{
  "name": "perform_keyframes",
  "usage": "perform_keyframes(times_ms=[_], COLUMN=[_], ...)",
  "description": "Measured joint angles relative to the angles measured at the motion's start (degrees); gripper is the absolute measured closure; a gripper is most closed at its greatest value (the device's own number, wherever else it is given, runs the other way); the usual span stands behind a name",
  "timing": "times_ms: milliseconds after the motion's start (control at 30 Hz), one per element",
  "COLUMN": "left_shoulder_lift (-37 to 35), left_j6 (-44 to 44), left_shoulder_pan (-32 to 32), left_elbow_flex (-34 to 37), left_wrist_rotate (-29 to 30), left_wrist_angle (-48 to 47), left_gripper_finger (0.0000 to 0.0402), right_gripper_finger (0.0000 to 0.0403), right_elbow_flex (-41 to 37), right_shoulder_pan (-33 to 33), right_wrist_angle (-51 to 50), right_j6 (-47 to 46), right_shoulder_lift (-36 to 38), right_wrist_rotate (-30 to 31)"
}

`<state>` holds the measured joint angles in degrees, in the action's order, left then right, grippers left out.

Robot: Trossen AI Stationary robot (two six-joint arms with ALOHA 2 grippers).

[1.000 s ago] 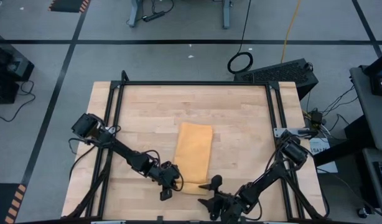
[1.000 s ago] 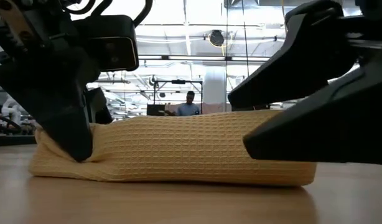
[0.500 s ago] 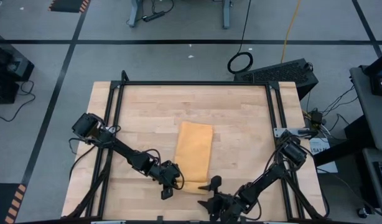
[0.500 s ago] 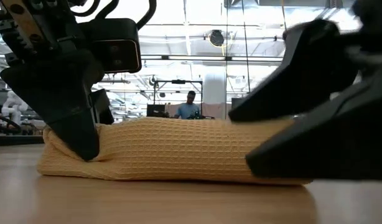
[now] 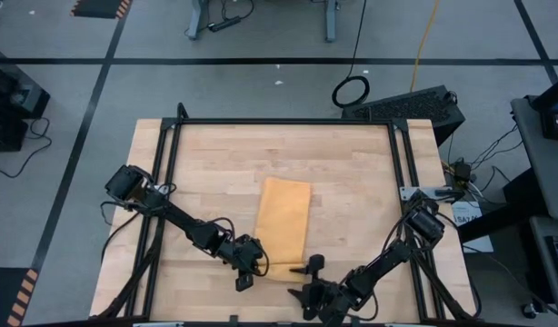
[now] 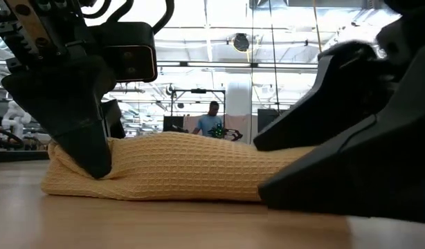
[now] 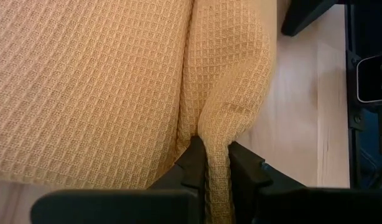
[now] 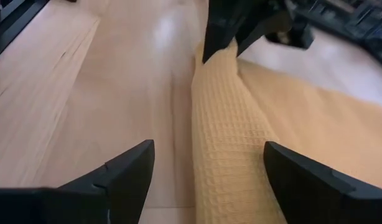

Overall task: Roll towel
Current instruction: Roll the yellow towel

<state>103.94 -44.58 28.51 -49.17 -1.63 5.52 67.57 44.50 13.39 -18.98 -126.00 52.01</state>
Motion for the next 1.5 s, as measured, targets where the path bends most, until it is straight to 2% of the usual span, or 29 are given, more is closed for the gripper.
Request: perform_keyframes(times_ms=[167,367,567,700,800,933,1100,1233,1367,1500], left_shoulder_lift=[0.00,0.00,0.00,0.00,0.03,-0.01,-2.36,-7.72,-13.60,-15.09], left_j6=[0.00,0.14,0.40,1.10,1.56,2.54,6.57,9.29,12.11,17.91], left_shoulder_pan=[0.00,0.00,0.00,0.00,0.07,0.08,0.50,0.48,1.58,5.80], left_elbow_flex=[0.00,0.00,0.00,0.00,0.00,0.00,0.13,0.11,0.11,0.07], left_wrist_rotate=[0.02,0.04,0.04,0.42,1.52,3.61,3.81,3.90,8.54,17.39], left_wrist_angle=[0.00,0.00,0.00,0.00,-0.02,-0.10,-1.27,-6.50,-10.16,-7.44], left_gripper_finger=[0.0360,0.0360,0.0360,0.0360,0.0359,0.0353,0.0306,0.0262,0.0231,0.0214], right_gripper_finger=[0.0110,0.0110,0.0110,0.0116,0.0142,0.0207,0.0295,0.0350,0.0370,0.0361], right_elbow_flex=[-0.01,0.00,0.00,0.04,0.09,0.09,0.02,0.04,0.04,0.04], right_shoulder_pan=[0.27,-1.16,-1.38,-2.62,-3.35,-3.49,-3.72,-4.10,-3.91,-3.79], right_wrist_angle=[0.35,-3.12,-3.77,-7.01,-7.92,-7.69,-8.12,-7.85,-7.59,-7.36], right_j6=[0.93,-5.97,-7.25,-13.29,-17.23,-17.43,-21.02,-24.01,-25.80,-29.73], right_shoulder_lift=[-0.03,-0.06,-0.06,0.04,0.21,0.10,0.10,0.10,0.10,0.10], right_wrist_rotate=[1.86,0.05,1.72,-2.37,-5.39,-5.81,-5.92,-9.29,-10.78,-11.06])
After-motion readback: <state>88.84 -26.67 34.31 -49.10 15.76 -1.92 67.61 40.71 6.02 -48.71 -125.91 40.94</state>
